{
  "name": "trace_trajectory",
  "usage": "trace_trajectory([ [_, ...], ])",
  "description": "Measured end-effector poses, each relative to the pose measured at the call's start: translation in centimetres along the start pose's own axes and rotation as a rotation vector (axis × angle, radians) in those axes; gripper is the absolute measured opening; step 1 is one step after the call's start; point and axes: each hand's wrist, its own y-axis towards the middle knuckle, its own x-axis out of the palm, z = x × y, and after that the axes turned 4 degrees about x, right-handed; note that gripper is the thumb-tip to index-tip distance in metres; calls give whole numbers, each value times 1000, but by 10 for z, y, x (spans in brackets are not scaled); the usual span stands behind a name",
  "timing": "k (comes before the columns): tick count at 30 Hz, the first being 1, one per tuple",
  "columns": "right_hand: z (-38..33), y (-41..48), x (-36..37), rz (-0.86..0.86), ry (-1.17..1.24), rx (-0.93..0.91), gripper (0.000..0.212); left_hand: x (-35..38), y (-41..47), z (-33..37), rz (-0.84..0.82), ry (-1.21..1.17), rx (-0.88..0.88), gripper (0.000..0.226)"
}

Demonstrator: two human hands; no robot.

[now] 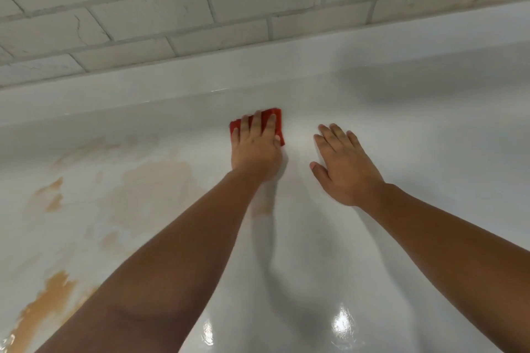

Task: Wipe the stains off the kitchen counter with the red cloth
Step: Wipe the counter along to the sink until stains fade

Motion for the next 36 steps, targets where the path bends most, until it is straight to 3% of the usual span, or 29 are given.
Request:
trace_trajectory([
  [5,0,0,0,2,9,-3,76,-1,-35,-42,55,9,-103,57],
  [11,-1,1,-2,8,58,6,67,6,-109,20,6,7,23,61],
  [16,5,2,-9,72,258,21,57,11,-54,51,23,3,117,59],
  [20,14,-5,-14,106,230,10,54,6,-1,32,-20,18,69,57],
  [27,27,-21,-19,94,195,27,54,7,-61,5,70,13,-62,59],
  [31,24,-26,-21,76,209,19,53,11,-116,55,29,-48,42,62],
  [36,32,-39,-23,54,161,36,54,16,-83,80,-8,21,158,59],
])
